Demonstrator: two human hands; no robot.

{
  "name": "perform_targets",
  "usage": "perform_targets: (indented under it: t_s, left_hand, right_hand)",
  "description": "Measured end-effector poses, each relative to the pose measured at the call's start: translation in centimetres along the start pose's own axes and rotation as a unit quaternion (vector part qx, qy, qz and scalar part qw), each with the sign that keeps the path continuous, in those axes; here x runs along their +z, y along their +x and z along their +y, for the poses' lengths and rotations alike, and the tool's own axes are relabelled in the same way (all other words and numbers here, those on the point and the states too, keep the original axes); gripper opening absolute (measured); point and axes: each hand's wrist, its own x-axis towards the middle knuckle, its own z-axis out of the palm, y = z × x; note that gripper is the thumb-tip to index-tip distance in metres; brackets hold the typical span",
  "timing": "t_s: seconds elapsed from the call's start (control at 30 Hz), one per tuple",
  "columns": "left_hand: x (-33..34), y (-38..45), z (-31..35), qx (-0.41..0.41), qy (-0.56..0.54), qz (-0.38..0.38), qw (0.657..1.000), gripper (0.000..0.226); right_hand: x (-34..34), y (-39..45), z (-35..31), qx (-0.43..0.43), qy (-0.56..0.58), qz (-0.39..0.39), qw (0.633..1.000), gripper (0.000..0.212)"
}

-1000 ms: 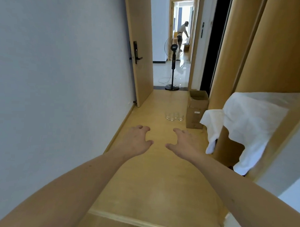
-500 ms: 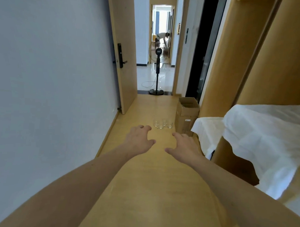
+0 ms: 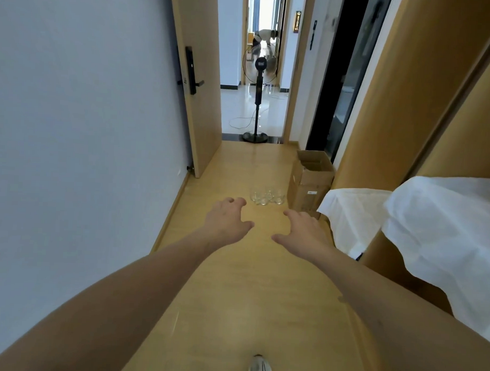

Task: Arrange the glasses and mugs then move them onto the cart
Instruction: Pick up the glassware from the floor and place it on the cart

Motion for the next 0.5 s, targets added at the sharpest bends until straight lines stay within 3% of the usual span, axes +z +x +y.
perform_targets:
  t_s: [0.5]
  left_hand:
    - [-0.4, 22.4, 3.5, -0.024, 0.059, -0.014, 0.998, 0.062]
  right_hand:
    - [-3.5, 22.2, 5.4, 0.019, 0.051, -0.013, 0.998, 0.074]
